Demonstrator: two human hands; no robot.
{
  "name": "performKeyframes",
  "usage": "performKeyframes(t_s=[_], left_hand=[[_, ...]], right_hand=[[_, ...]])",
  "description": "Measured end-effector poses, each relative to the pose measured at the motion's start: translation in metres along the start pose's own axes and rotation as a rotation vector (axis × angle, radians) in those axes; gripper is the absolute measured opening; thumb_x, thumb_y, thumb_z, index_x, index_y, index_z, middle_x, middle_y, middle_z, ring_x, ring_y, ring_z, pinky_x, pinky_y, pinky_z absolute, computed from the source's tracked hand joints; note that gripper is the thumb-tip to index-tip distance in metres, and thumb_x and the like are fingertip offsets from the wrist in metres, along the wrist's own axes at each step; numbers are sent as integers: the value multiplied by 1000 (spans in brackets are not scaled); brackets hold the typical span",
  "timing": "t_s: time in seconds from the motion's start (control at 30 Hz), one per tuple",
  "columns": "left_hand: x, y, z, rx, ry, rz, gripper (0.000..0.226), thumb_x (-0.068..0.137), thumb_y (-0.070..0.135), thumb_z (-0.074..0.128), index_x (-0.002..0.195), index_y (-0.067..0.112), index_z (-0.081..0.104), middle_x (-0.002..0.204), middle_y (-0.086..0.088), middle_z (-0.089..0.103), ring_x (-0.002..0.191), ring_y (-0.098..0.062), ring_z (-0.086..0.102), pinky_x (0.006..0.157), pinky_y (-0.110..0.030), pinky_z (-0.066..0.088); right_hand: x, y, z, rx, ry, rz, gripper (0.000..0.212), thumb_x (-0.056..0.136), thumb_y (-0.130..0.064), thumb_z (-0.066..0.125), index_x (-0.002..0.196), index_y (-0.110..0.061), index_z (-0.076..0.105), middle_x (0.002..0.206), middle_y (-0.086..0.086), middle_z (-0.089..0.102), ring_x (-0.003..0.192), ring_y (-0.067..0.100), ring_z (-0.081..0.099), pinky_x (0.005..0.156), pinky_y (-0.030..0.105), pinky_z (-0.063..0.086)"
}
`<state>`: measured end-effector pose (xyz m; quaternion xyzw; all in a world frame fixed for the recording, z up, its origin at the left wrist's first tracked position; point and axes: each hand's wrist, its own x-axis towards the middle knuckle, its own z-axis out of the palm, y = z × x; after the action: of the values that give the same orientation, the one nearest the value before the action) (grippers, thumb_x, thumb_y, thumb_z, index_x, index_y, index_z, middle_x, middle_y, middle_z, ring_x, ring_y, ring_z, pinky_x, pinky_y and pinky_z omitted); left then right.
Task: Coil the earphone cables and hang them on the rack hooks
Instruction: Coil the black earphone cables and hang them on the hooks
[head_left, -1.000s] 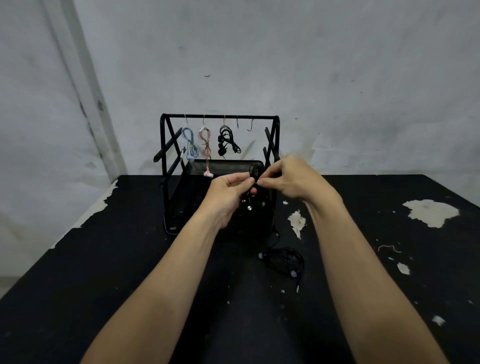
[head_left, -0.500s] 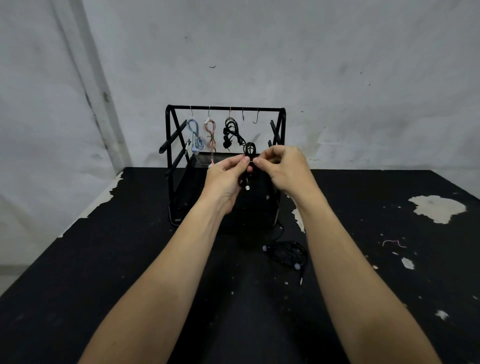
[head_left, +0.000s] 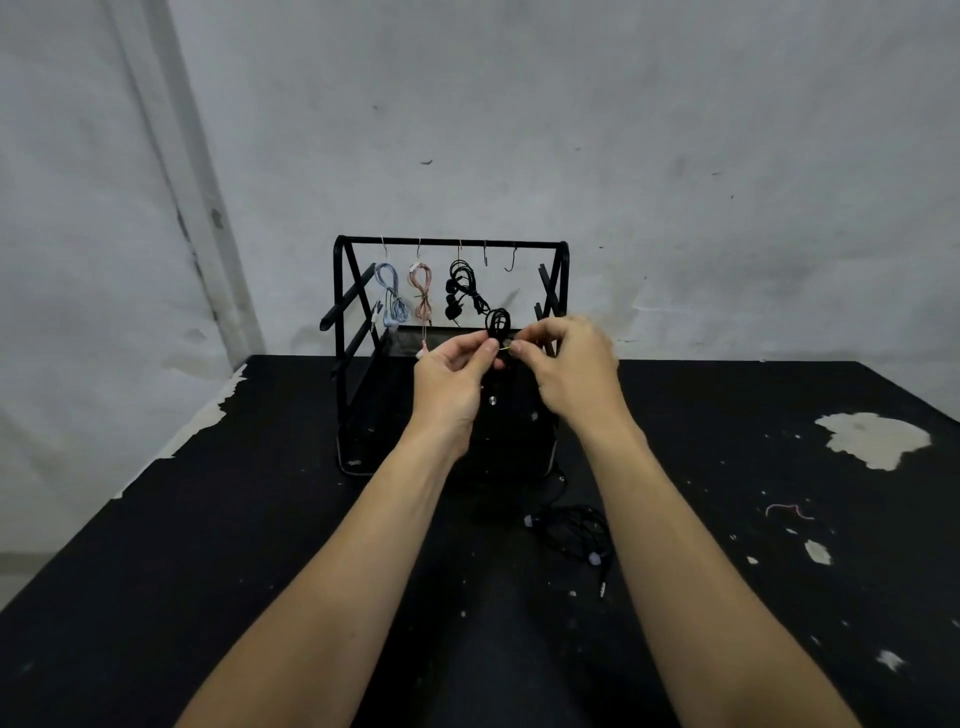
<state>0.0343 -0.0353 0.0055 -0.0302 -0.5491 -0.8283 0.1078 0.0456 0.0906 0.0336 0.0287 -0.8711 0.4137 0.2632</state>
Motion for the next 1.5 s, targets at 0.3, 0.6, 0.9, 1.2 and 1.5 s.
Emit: performKeyframes(t_s=[0.3,0.6,0.9,1.2,1.5], left_hand=[[-1,0,9,-39,72,62,10,88,2,69,93,11,68,74,4,74,71,-7,68,90,-30,54],[-3,-7,13,-26,106,132,12,89,2,69,91,14,69,74,2,74,74,-8,68,95,-35,52],[-2,-7,12,-11,109,114,12,90,5,68,91,16,70,87,-3,76,87,-13,71,94,-33,55],[-2,-17,5,-26,100,74,15,93,1,62,94,14,69,89,-1,74,88,-10,70,84,-21,54],[8,-12,-4,-5,-24,-23,12,93,1,62,95,11,67,83,-4,72,76,-13,65,83,-30,55]], right_hand=[[-11,-9,7,156,97,-58,13,91,-26,70,84,-18,78,70,-11,70,68,0,65,66,19,51],[-18,-17,13,323,197,18,6,88,-13,74,91,-11,79,70,-11,71,68,-5,67,67,8,51],[-23,-19,22,368,150,70,16,94,-21,64,97,-16,80,80,-10,75,79,-1,69,76,20,56],[-26,-20,37,538,64,261,21,91,-17,69,111,-10,74,87,-13,70,84,-3,66,88,25,57],[-15,-10,31,704,-101,364,13,92,-12,68,82,-11,76,69,1,68,76,14,66,86,39,57]])
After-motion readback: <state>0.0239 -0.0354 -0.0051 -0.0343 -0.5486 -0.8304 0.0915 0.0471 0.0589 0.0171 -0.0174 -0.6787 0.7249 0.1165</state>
